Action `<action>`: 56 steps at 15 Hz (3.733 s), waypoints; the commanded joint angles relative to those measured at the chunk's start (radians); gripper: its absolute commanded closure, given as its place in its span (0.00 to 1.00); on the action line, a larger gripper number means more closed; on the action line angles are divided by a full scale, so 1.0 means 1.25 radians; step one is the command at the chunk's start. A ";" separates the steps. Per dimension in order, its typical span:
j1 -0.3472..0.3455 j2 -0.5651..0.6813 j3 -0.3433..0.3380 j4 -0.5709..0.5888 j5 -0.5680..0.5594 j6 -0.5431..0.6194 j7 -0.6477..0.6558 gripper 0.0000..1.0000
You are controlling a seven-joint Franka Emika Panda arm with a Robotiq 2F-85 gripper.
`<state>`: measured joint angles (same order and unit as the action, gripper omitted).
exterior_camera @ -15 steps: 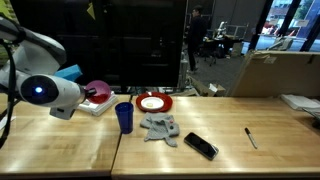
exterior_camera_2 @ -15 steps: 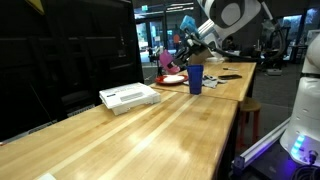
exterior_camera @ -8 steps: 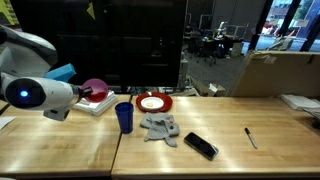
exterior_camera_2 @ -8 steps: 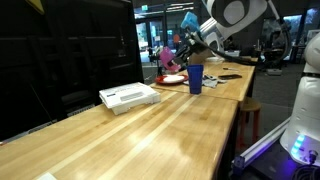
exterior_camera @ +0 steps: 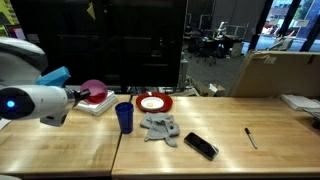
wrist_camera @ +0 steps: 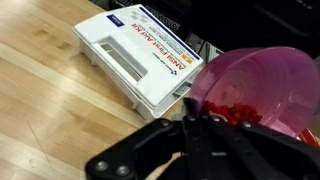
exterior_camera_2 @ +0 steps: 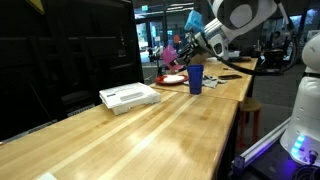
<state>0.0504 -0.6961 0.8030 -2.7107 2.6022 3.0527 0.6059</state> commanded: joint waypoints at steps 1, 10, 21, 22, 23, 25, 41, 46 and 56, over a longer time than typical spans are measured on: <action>-0.005 -0.082 0.010 -0.062 0.000 -0.035 -0.004 0.99; 0.013 -0.078 -0.021 -0.059 -0.002 -0.027 -0.112 0.96; -0.031 0.246 -0.126 0.176 -0.209 0.084 -0.208 0.99; -0.032 0.291 -0.130 0.217 -0.244 0.110 -0.204 0.99; -0.030 0.330 -0.131 0.252 -0.282 0.136 -0.193 0.99; -0.034 0.411 -0.121 0.326 -0.335 0.223 -0.176 0.99; -0.181 0.474 -0.157 0.264 -0.328 0.328 -0.280 0.99; -0.234 0.449 -0.114 0.269 -0.334 0.328 -0.293 0.99; -0.431 0.405 0.021 0.292 -0.308 0.328 -0.373 0.99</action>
<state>-0.3846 -0.1501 0.7829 -2.3347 2.1698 3.4622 0.2042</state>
